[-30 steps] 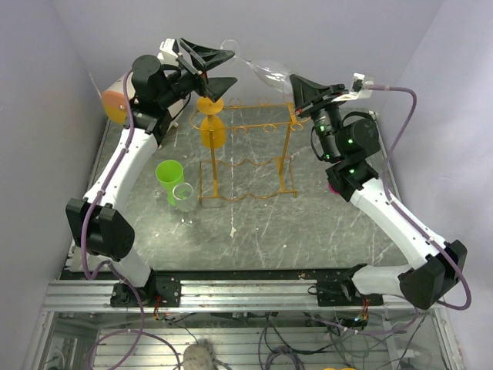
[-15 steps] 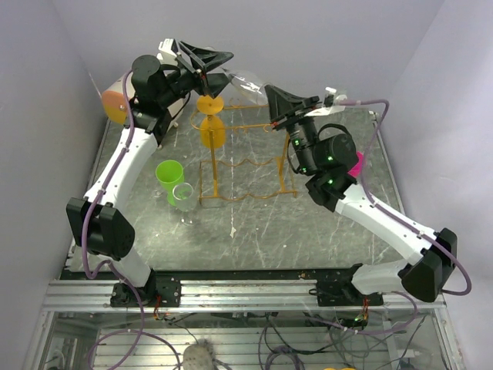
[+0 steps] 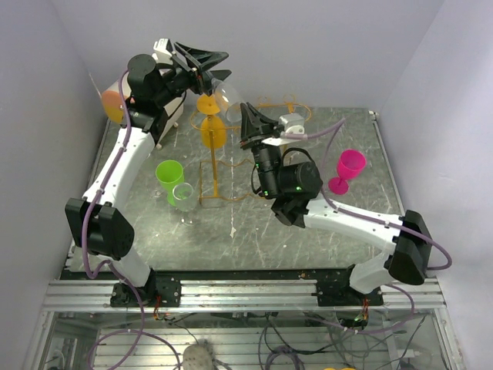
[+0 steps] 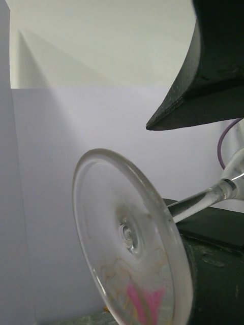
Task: Place the wine glass upside down on the wine glass rack
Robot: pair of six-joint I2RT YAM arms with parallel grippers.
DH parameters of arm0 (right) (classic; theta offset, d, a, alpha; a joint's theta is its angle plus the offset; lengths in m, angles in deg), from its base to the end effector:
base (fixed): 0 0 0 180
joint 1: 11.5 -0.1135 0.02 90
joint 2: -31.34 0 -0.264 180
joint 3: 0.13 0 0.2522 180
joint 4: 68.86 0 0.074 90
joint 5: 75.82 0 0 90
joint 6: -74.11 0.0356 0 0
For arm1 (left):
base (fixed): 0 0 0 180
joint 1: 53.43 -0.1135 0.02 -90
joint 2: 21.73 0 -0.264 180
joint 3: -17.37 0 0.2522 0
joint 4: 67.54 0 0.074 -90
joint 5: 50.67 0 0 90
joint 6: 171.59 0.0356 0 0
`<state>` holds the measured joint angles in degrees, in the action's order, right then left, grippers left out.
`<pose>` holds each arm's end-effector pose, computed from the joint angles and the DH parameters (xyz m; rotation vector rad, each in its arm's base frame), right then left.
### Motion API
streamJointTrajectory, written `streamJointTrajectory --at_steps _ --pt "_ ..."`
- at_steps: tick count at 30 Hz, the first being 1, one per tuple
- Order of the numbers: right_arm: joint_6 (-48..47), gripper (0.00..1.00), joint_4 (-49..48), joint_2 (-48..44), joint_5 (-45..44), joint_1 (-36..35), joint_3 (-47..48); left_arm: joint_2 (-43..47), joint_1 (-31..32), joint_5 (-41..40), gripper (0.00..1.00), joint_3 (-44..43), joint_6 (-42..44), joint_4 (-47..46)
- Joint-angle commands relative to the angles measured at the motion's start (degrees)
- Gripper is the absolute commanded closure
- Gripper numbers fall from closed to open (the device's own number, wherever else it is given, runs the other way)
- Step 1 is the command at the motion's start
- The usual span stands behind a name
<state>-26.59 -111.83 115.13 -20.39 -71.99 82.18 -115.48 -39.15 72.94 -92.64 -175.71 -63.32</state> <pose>0.1757 0.2694 0.4379 -0.0170 1.0072 0.5404 0.3641 -0.1130 0.4692 -0.5717 1.6186 -1.8961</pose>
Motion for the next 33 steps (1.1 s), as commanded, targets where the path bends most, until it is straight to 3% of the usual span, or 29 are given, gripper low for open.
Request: streamJointTrajectory --at_steps 1,9,15,25,33 --pt "-12.1 1.00 -11.6 2.4 -4.2 -2.4 0.4 1.4 -0.7 0.3 0.35 -0.1 -0.4 -0.7" --pt "-20.5 1.00 -19.5 6.0 -5.0 -3.1 0.5 3.2 -1.6 1.8 0.28 1.0 -0.4 1.5" --pt "-21.5 1.00 -21.3 7.6 -3.5 -2.9 1.1 4.4 -2.2 2.5 0.22 1.7 -0.2 0.9" --pt "-21.2 1.00 -21.0 8.0 -3.1 -2.3 1.1 4.8 -3.0 3.0 0.51 2.6 -0.6 -1.8" --pt "-21.3 1.00 -21.5 9.2 -3.7 -1.8 1.6 5.1 -3.1 3.2 0.48 3.4 -0.6 -1.6"
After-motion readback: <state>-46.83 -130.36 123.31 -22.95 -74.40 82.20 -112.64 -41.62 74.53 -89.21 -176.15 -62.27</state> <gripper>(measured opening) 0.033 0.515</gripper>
